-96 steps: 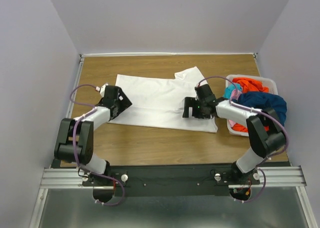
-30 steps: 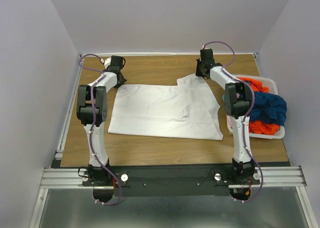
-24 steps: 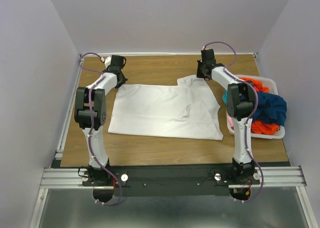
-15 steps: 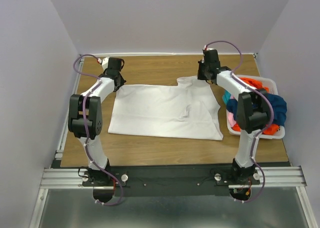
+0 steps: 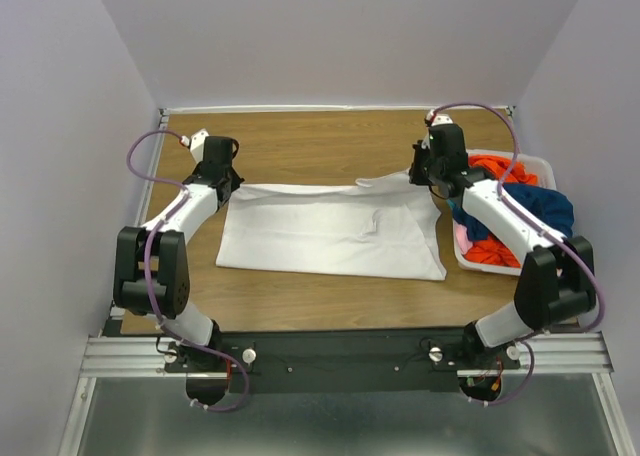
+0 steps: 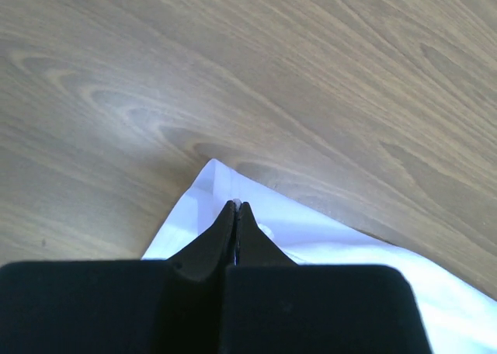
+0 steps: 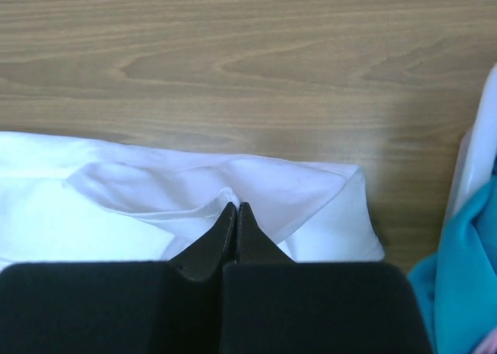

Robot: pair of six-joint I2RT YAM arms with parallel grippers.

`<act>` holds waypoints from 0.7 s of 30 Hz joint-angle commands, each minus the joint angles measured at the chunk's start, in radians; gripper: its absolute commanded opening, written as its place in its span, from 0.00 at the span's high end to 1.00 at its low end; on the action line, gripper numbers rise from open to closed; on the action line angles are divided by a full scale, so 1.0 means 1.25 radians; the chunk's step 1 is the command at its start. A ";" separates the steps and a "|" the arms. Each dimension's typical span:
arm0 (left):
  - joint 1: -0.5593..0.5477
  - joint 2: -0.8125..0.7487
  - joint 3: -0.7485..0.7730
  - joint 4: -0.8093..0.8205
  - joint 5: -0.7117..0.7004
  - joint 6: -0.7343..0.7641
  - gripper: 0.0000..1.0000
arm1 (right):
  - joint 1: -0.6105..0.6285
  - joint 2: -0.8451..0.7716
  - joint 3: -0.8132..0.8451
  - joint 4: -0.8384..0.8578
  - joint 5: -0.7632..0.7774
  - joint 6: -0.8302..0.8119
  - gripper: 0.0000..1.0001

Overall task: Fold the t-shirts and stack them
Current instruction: Fold the tshirt

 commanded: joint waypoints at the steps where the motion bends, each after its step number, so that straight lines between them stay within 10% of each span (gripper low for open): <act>1: 0.001 -0.075 -0.056 0.036 -0.042 -0.011 1.00 | 0.008 -0.104 -0.066 -0.010 -0.014 0.020 0.99; 17: 0.002 -0.210 -0.250 0.099 -0.063 -0.025 1.00 | 0.026 -0.348 -0.357 -0.062 -0.113 0.104 0.96; 21: 0.004 -0.220 -0.287 0.061 -0.112 -0.053 0.72 | 0.025 -0.401 -0.445 -0.062 -0.201 0.151 0.73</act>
